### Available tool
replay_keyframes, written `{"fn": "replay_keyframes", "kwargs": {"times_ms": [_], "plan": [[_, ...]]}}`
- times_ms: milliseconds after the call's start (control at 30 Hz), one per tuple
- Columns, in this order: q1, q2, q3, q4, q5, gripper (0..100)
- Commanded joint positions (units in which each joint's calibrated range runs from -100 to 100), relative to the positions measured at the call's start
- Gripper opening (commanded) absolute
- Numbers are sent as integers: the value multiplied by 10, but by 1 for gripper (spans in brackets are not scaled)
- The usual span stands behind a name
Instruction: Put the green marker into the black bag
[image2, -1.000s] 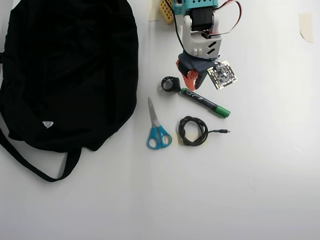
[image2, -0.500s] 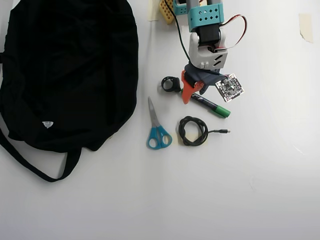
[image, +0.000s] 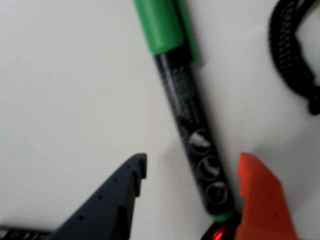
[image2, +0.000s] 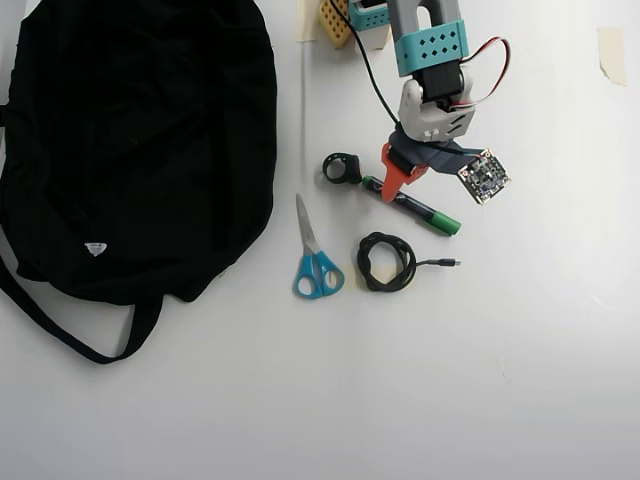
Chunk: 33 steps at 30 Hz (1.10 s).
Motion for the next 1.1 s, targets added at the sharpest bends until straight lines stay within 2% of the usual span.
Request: {"fn": "replay_keyframes", "kwargs": {"times_ms": [0, 500, 700, 900, 1067], "plan": [[-6, 30, -46, 4, 2, 23], [7, 82, -59, 4, 0, 23], [10, 83, -52, 4, -2, 14], [19, 106, -55, 4, -2, 12], [20, 114, -64, 4, -13, 2]]}}
